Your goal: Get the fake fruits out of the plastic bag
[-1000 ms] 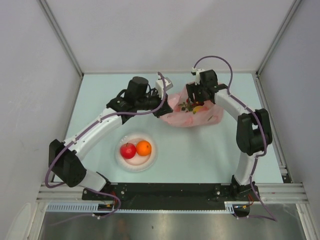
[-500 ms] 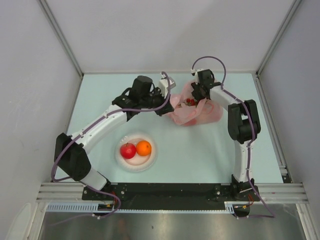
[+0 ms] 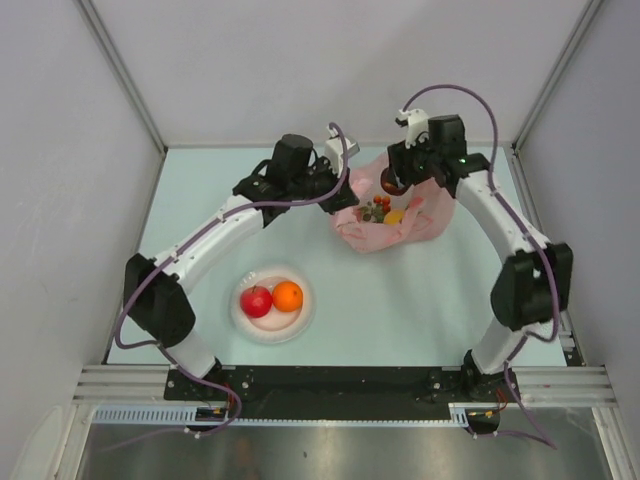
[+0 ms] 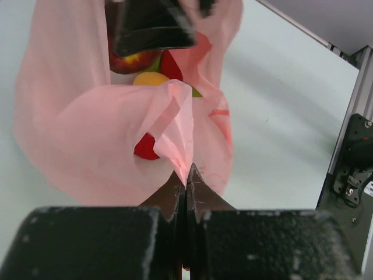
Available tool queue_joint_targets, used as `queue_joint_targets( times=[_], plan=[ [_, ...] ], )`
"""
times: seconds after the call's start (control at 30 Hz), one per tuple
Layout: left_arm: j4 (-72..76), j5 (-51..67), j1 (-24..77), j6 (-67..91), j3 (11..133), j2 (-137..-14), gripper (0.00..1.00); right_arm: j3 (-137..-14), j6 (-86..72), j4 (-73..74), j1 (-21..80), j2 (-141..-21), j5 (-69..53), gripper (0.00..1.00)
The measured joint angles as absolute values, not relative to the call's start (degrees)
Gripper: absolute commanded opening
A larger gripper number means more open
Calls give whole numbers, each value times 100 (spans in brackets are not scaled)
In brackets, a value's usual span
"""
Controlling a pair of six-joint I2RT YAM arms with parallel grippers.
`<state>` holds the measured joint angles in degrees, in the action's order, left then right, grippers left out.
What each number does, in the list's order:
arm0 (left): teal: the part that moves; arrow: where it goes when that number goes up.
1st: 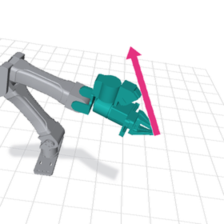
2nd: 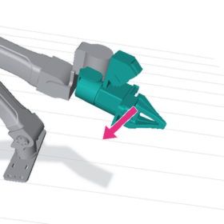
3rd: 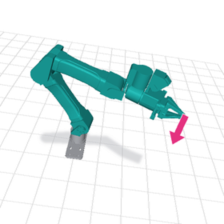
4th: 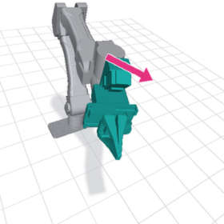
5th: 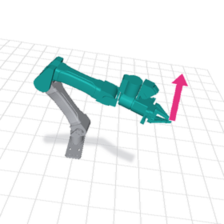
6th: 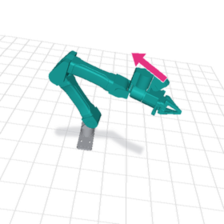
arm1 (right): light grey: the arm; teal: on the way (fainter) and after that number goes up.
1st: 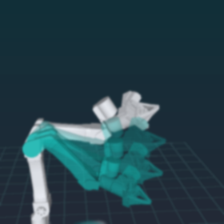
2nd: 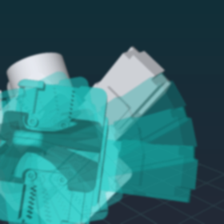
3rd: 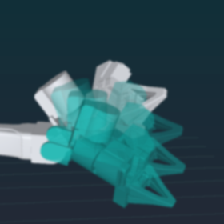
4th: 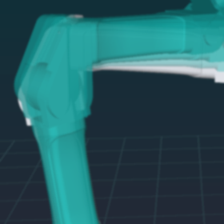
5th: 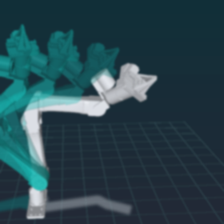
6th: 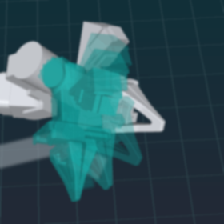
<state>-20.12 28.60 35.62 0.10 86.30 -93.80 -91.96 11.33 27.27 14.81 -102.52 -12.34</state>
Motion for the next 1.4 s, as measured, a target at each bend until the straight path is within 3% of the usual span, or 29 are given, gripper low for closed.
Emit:
queue_joint_targets(
  times=[0.17,0.3,0.33,0.37,0.4,0.43,0.47,0.57,0.83,1.07,1.4],
  plan=[
    [-1977,2825,3548,115,8997,-9472,0,-8777,1369,3159,1651,-8735,-2115,40],
    [-1918,2757,3522,165,9076,-9459,0,-8436,1577,3555,1894,-8246,-2464,41],
    [-1920,2733,3507,176,9076,-9450,11,-8333,1623,3688,1962,-8215,-2519,41],
    [-1920,2714,3494,185,9076,-9435,30,-8276,1651,3791,2010,-8215,-2550,41],
    [-1929,2696,3476,207,9072,-9408,53,-8202,1675,3916,2060,-8215,-2554,41],
    [-1946,2672,3457,248,9063,-9365,92,-8123,1688,4034,2121,-8217,-2556,39],
    [-1949,2655,3446,211,9045,-9312,100,-8073,1721,4158,2209,-8204,-2530,38],
    [-2036,2445,3400,305,8912,-9015,100,-7999,1850,4298,2740,-8068,-2397,36],
    [-2176,2021,2392,401,8084,-7172,100,-7876,2174,3966,5596,-7585,-2224,35],
    [-2171,1688,1649,250,7546,-5686,100,-7537,2298,3055,6272,-8851,-2010,33],
    [-2209,1852,1107,298,6855,-4995,100,-7435,3044,2064,6788,-9874,-1514,37]
  ],
)
